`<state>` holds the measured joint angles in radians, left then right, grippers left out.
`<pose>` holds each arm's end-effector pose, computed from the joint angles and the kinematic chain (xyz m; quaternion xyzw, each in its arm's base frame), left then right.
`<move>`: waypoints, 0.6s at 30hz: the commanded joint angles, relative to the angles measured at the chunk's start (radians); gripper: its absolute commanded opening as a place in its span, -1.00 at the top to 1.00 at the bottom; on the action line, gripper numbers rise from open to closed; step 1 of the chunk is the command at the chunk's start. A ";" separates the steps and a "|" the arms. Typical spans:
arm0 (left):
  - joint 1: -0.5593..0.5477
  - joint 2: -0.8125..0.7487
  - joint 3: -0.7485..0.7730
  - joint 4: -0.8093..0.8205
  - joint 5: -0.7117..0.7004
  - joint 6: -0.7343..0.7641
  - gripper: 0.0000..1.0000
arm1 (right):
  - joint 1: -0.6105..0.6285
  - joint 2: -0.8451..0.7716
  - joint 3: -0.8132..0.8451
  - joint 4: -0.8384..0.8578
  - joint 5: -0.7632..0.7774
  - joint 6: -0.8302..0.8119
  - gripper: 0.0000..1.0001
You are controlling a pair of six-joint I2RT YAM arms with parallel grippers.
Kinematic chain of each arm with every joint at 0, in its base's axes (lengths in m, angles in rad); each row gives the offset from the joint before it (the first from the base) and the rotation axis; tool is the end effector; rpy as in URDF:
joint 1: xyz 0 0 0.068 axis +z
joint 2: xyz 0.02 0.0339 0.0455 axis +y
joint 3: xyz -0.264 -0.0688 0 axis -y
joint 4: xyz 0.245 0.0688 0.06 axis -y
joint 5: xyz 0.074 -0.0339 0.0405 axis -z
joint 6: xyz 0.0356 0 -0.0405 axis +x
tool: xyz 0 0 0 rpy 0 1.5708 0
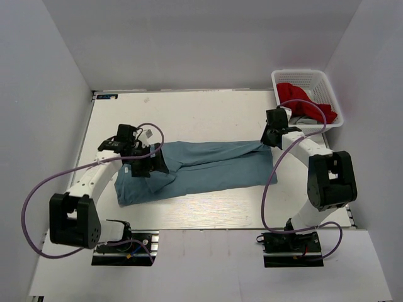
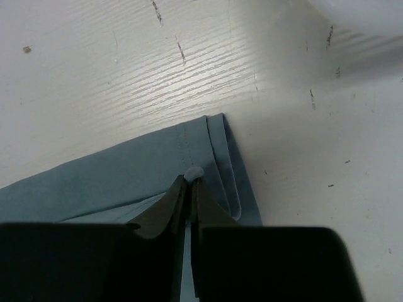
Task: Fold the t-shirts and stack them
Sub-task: Fold the other side of the tshirt into a rectangle
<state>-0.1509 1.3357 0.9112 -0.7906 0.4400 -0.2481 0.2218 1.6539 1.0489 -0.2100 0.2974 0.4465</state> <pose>0.2384 -0.0516 0.2244 -0.0081 0.9612 -0.2447 0.1267 0.3453 0.0672 0.2080 0.1574 0.9073 -0.0104 0.3899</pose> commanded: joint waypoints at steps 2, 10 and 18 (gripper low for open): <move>-0.001 -0.135 0.032 -0.036 -0.090 -0.121 -1.00 | -0.009 -0.055 0.005 -0.044 0.080 0.040 0.70; 0.022 -0.109 0.008 -0.110 -0.518 -0.385 -1.00 | -0.009 -0.170 -0.033 -0.101 0.112 0.061 -0.47; 0.031 -0.004 -0.078 0.177 -0.483 -0.447 -0.46 | 0.002 -0.204 -0.079 0.076 -0.213 -0.060 -0.81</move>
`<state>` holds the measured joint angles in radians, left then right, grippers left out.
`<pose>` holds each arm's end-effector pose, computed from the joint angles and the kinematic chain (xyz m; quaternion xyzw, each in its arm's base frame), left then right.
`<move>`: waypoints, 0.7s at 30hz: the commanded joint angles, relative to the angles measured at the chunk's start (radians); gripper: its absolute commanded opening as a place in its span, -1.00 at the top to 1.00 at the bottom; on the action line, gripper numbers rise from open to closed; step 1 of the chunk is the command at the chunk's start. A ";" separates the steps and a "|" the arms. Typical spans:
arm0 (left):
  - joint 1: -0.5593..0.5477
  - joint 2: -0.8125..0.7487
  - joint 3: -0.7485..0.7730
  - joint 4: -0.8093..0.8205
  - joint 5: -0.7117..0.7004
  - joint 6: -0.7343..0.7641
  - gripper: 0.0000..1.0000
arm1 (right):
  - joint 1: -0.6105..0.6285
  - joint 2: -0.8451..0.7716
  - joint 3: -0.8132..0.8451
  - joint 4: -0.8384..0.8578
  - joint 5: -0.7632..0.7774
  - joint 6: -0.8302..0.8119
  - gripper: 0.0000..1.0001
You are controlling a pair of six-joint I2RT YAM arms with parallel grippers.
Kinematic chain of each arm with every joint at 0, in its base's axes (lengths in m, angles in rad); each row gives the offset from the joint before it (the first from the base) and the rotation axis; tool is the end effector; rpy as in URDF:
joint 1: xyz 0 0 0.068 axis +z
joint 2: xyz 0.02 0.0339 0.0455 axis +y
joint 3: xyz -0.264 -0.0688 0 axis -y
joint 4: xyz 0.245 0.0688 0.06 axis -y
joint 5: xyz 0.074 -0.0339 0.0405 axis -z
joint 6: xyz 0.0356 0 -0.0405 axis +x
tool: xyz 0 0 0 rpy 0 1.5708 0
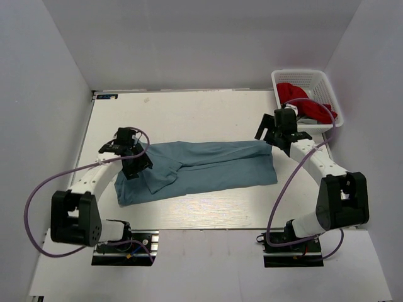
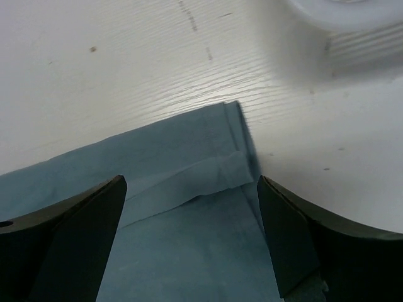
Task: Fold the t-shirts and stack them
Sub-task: Fold the other side of the tshirt into a rectangle
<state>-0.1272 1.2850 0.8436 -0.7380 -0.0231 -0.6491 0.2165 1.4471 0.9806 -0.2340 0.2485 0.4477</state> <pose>0.2327 -0.0289 0.2151 -0.2552 0.9471 -0.0631 0.1843 0.3107 0.0594 0.2489 0.1557 0.8878 0.0301 0.4321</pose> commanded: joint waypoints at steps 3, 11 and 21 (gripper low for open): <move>0.008 0.148 0.017 0.124 0.002 -0.046 -0.03 | 0.006 0.030 0.033 0.082 -0.158 -0.061 -0.81; 0.008 0.137 0.026 0.121 0.008 -0.037 1.00 | -0.006 0.116 0.032 -0.085 0.021 0.077 -0.81; 0.008 -0.019 0.046 0.083 0.041 -0.017 1.00 | -0.028 0.199 0.066 -0.080 -0.017 0.167 0.20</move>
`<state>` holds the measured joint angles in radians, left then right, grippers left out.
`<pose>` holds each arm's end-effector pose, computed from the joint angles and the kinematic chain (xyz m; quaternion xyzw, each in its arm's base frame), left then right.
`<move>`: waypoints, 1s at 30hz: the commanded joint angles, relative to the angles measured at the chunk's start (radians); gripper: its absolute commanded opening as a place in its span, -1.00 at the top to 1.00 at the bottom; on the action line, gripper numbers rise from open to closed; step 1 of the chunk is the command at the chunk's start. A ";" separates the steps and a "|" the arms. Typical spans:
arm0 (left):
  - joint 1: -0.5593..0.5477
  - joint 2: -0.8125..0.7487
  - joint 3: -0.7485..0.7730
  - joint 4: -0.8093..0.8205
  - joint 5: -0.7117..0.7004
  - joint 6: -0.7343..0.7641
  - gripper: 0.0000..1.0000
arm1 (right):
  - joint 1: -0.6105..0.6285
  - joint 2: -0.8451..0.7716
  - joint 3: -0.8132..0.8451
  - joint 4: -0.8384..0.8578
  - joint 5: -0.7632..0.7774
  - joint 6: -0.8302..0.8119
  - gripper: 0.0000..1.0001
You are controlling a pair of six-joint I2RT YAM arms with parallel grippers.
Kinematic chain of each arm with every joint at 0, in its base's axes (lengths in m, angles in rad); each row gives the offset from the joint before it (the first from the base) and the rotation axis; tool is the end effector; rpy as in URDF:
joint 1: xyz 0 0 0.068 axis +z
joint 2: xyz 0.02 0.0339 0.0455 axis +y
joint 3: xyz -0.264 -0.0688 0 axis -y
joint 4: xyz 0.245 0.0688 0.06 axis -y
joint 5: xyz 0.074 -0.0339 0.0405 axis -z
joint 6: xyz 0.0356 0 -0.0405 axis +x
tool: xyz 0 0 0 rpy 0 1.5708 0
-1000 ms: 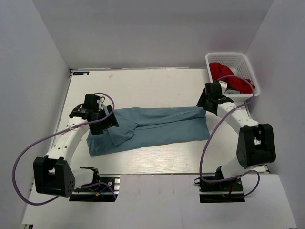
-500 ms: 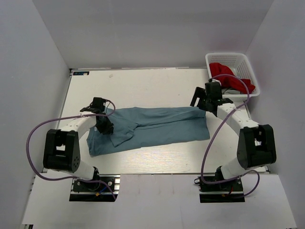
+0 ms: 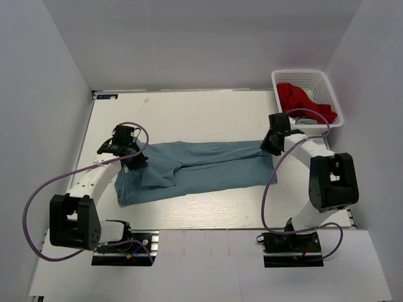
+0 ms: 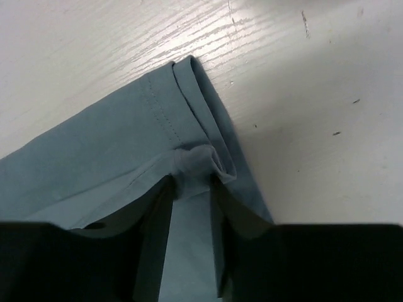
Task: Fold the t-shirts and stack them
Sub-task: Fold the other side of the tshirt into a rectangle
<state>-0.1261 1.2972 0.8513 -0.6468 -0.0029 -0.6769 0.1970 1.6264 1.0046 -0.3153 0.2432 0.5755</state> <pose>0.2441 -0.0308 0.2188 -0.2645 0.9349 -0.0912 0.2185 0.3283 0.0568 0.1957 0.2146 0.9193 0.0097 0.3299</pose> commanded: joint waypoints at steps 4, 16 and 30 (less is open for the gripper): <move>0.006 -0.041 0.029 -0.017 0.052 0.011 1.00 | -0.010 0.035 0.052 0.013 -0.038 0.049 1.00; 0.006 -0.032 0.184 -0.099 -0.008 0.011 1.00 | -0.007 -0.034 0.126 0.116 -0.131 -0.037 1.00; 0.054 -0.003 -0.067 -0.186 -0.089 -0.104 0.27 | -0.070 -0.200 -0.248 0.317 -0.018 0.032 -0.09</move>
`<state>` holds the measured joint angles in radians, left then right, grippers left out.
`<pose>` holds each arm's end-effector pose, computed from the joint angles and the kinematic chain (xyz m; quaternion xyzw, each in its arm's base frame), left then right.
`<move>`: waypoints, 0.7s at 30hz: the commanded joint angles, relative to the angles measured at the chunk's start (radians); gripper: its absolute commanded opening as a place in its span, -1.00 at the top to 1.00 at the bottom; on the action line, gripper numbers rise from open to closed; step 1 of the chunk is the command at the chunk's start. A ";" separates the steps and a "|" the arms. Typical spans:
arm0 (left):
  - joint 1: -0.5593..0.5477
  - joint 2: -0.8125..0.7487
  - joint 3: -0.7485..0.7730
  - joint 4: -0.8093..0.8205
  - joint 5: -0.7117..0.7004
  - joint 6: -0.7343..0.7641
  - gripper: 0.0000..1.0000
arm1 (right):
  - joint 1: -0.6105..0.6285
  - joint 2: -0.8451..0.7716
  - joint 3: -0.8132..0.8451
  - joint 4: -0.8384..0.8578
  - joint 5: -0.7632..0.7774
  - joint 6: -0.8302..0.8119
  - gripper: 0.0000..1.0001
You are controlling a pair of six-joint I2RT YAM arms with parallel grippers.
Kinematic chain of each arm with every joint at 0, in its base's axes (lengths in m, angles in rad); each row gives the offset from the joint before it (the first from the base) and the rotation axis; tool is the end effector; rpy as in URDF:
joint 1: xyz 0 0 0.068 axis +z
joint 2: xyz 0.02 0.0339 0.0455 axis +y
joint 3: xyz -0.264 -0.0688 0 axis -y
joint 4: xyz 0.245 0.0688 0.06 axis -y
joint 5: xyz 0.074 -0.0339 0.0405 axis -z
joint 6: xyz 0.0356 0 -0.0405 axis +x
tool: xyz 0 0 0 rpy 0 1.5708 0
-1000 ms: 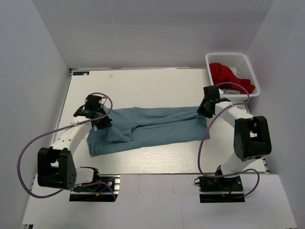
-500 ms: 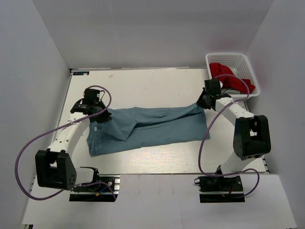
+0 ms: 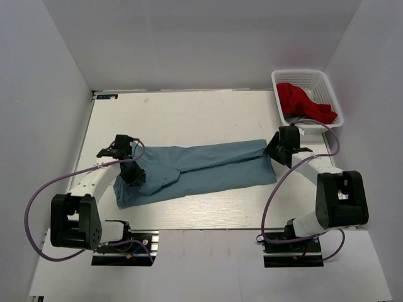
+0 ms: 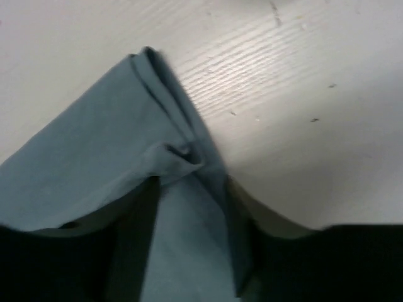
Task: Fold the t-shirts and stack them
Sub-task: Fold the other side of the tshirt into a rectangle
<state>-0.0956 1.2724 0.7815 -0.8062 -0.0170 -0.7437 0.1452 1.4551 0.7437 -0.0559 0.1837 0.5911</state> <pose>0.2154 -0.0201 0.1977 -0.3165 0.9387 -0.0479 0.1280 0.2906 0.0359 0.1856 0.2376 0.8859 0.0614 0.3937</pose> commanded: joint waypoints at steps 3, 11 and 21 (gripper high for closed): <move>0.023 0.042 0.045 -0.039 -0.135 -0.058 -0.31 | -0.024 -0.044 0.034 0.005 0.013 -0.006 -0.62; 0.033 0.012 0.173 -0.062 -0.163 -0.068 -0.99 | -0.009 -0.139 0.144 -0.038 -0.250 -0.148 -0.81; 0.008 0.063 0.133 0.277 0.219 -0.003 -0.99 | 0.091 0.063 0.250 0.024 -0.486 -0.163 -0.81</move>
<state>-0.0818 1.2964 0.9356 -0.6628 0.0422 -0.7776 0.2150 1.4261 0.9401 -0.0582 -0.2077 0.4530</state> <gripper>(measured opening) 0.993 0.904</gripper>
